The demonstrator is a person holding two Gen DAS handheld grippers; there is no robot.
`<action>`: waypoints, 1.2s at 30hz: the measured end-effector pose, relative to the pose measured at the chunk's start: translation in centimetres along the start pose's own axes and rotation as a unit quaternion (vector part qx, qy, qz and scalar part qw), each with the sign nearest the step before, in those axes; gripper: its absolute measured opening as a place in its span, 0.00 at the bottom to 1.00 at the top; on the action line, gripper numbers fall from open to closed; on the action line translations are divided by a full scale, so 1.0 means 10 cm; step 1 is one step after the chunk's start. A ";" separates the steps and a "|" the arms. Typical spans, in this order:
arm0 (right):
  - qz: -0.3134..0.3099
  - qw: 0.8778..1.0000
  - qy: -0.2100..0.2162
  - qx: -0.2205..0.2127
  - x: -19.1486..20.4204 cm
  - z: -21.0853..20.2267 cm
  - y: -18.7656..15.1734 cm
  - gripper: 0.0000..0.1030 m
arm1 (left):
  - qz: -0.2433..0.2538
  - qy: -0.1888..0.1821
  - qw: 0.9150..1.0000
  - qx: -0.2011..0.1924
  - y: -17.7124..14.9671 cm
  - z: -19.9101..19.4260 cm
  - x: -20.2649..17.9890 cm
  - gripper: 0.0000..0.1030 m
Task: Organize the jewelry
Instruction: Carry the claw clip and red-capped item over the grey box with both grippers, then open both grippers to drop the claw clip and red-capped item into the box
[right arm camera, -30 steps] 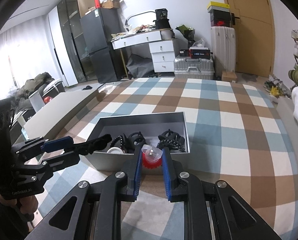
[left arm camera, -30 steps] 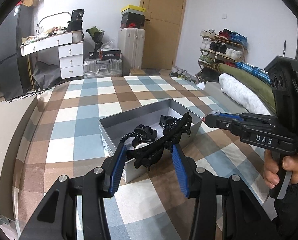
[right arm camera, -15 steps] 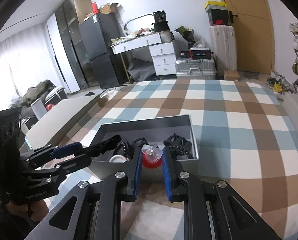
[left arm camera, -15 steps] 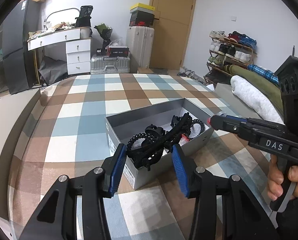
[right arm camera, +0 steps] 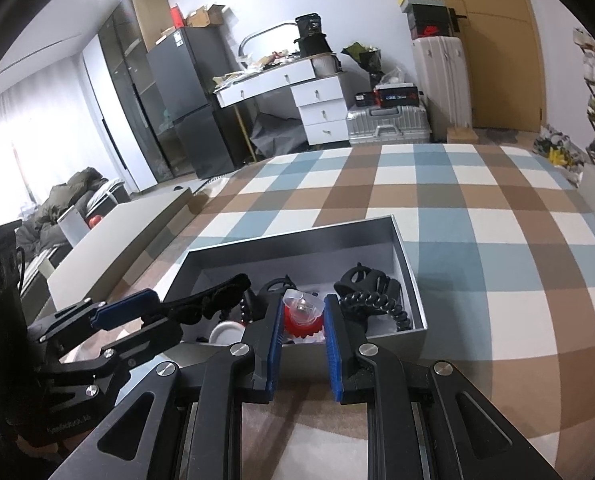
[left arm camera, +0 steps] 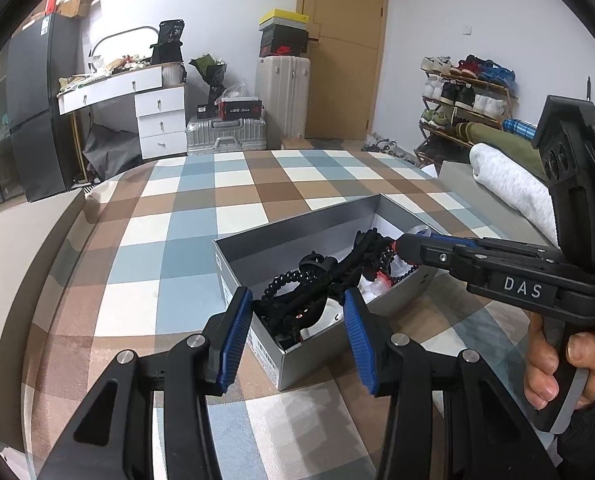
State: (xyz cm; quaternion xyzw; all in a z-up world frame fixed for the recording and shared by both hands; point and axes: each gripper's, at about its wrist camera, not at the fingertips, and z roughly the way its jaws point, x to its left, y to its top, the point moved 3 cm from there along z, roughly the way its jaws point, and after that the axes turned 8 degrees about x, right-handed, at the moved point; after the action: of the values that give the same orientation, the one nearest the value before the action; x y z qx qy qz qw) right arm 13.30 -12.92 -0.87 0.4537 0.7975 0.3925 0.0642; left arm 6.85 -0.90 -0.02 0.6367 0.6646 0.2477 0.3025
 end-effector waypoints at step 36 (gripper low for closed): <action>-0.011 1.000 0.001 0.013 0.03 -0.10 -0.05 0.67 | 0.009 0.008 1.000 0.013 -0.01 0.02 -0.07 0.76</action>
State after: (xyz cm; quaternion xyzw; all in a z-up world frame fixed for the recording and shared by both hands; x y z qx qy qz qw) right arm 12.32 -13.39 -0.43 0.4455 0.8071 0.3825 0.0615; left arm 6.94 -1.57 -0.17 0.6444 0.6646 0.2470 0.2865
